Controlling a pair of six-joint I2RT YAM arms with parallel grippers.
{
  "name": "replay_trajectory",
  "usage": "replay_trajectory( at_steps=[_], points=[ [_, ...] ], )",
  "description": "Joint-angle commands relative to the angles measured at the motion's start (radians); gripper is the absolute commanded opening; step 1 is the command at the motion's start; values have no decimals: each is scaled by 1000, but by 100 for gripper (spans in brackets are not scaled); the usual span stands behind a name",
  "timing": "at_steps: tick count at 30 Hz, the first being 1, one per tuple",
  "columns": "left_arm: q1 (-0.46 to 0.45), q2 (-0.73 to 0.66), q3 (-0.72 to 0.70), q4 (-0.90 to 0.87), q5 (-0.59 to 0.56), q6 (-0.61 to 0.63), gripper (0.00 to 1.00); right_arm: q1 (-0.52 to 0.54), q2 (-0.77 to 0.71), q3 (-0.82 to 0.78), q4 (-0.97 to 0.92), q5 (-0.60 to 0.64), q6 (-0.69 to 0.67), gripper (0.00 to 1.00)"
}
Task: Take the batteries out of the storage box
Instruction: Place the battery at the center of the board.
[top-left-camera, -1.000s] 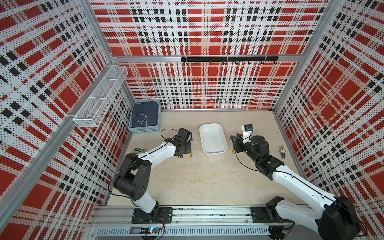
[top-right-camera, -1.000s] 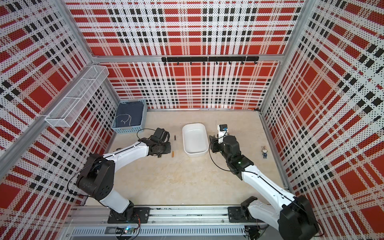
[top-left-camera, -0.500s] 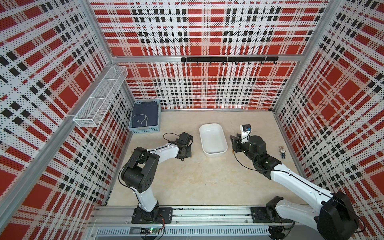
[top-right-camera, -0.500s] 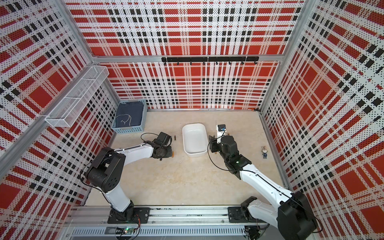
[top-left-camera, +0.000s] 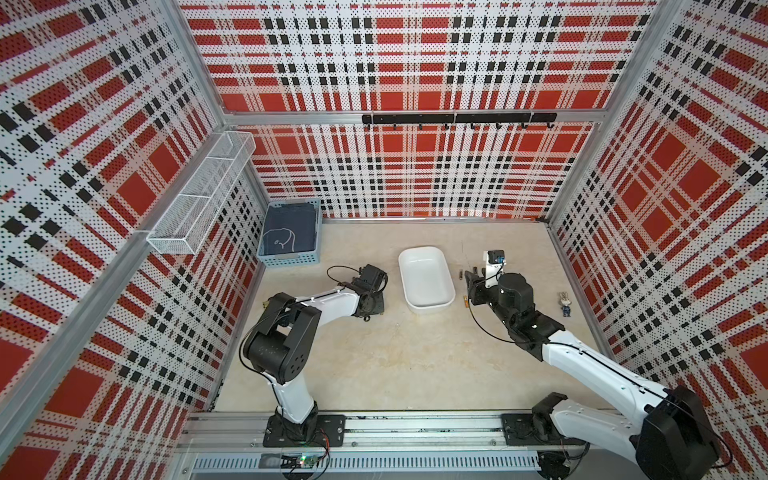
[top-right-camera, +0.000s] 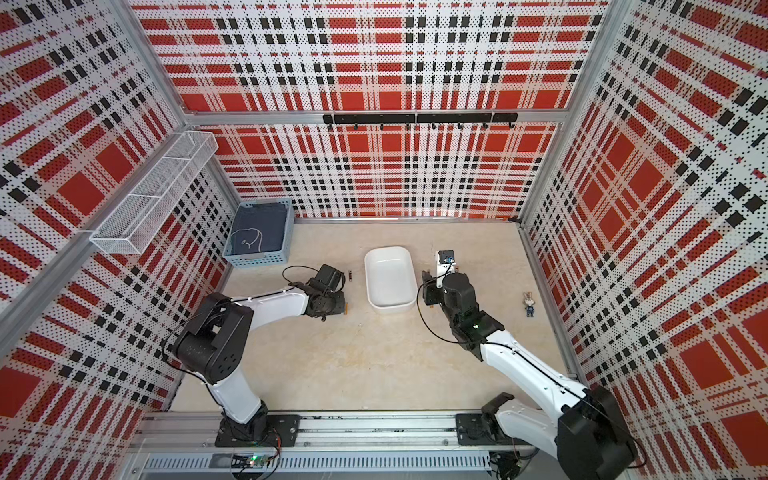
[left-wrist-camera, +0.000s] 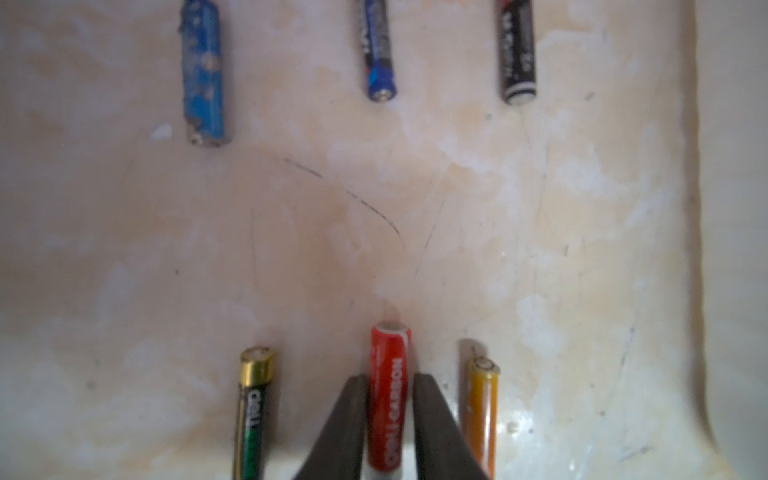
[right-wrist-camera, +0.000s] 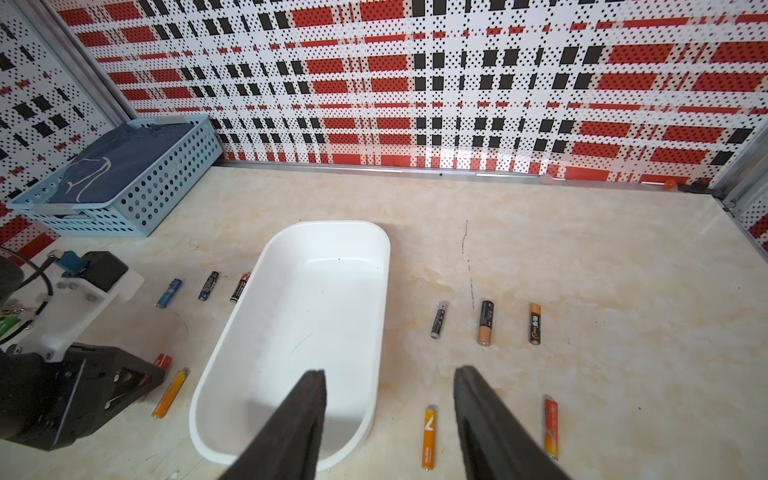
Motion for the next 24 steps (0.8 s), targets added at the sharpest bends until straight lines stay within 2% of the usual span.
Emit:
replay_trajectory(
  at_steps=[1,8,9,10,18,21,24],
  points=[
    [-4,16,-13,0,-3,-1,34,8,-24,-12,29,24,-12,57],
    [-7,-17,33,-58,-16,5,48,8,-29,-1,28,43,-36,58],
    [-10,-30,49,-74,-22,8,58,9,-28,5,28,48,-42,58],
    [-12,-44,64,-91,-26,8,64,9,-28,11,27,53,-49,58],
    [-25,-200,269,-234,-99,23,64,7,-29,27,64,190,-102,60],
    [-7,-269,277,-222,-173,31,62,4,-34,18,93,260,-110,61],
    [9,-353,203,-142,-304,42,62,-14,-28,-8,126,369,-119,72]
  ],
)
